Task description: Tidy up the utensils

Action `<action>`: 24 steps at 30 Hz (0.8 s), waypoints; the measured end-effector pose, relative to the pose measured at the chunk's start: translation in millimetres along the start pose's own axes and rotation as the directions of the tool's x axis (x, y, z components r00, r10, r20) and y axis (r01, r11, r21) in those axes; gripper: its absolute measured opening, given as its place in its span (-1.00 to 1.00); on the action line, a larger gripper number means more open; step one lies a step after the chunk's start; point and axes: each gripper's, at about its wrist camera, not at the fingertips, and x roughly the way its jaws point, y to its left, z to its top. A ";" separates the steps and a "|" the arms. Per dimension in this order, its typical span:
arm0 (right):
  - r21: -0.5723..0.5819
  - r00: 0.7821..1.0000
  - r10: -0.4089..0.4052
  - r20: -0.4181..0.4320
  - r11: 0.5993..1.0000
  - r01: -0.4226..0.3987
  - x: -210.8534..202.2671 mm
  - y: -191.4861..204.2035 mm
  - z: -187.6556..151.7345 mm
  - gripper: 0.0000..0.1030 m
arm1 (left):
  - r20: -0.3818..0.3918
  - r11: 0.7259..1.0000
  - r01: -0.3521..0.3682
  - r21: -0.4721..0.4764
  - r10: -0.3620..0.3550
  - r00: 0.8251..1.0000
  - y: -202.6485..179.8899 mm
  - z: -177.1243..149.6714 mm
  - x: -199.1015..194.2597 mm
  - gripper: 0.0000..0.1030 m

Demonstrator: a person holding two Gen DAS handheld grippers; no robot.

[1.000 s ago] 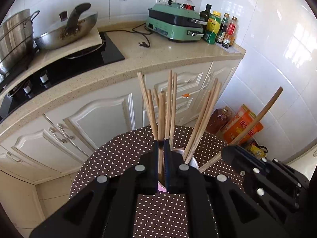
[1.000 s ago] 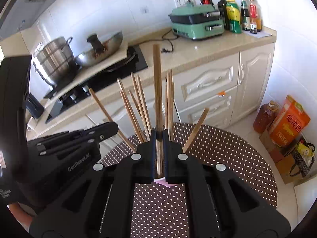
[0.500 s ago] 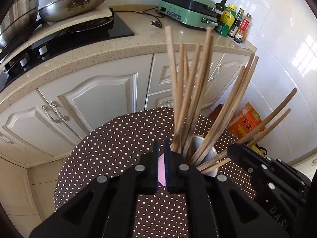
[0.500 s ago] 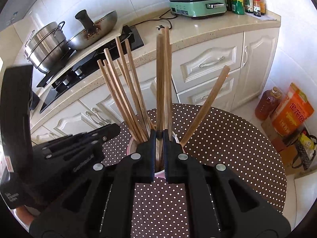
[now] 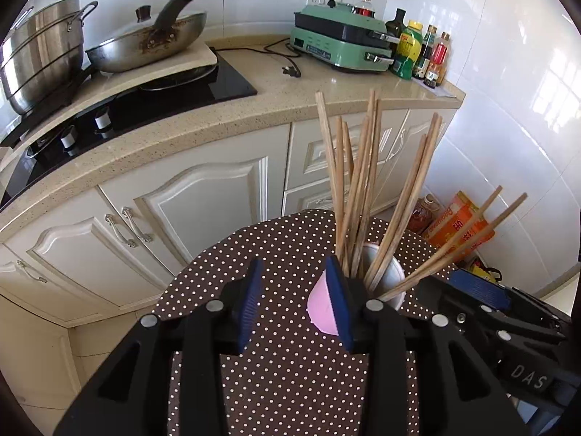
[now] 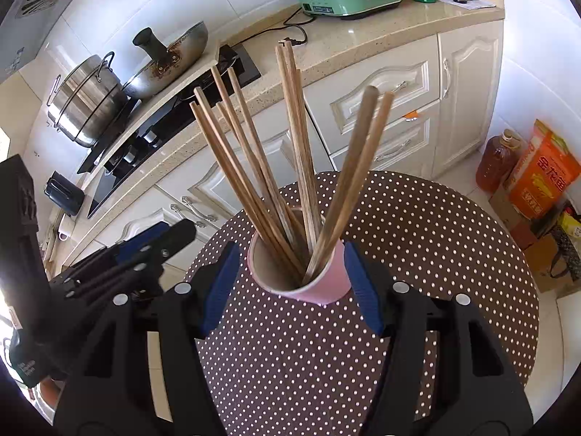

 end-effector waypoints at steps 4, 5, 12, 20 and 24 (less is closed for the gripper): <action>-0.001 1.000 -0.009 0.019 1.000 0.009 -18.4 3.6 -10.0 0.18 | 0.036 1.000 -0.007 0.008 0.006 0.999 0.8 -7.5 -25.2 -0.22; -0.001 0.999 -0.012 0.030 1.000 0.012 -25.6 4.8 -12.9 0.22 | 0.045 1.000 -0.009 0.011 0.008 0.999 0.6 -9.3 -31.6 -0.18; -0.039 0.993 -0.032 0.116 0.999 0.037 -81.0 23.3 -32.7 0.39 | 0.151 0.999 -0.015 0.042 0.009 0.989 -2.9 -25.0 -94.4 -0.02; -0.101 0.978 -0.025 0.209 0.994 0.047 -148.6 56.2 -52.5 0.55 | 0.269 0.995 -0.026 0.100 -0.002 0.963 -11.8 -50.7 -174.0 0.13; -0.125 0.969 -0.032 0.247 0.990 0.064 -177.5 70.7 -64.5 0.59 | 0.305 0.994 -0.026 0.111 -0.009 0.952 -15.3 -63.5 -202.5 0.14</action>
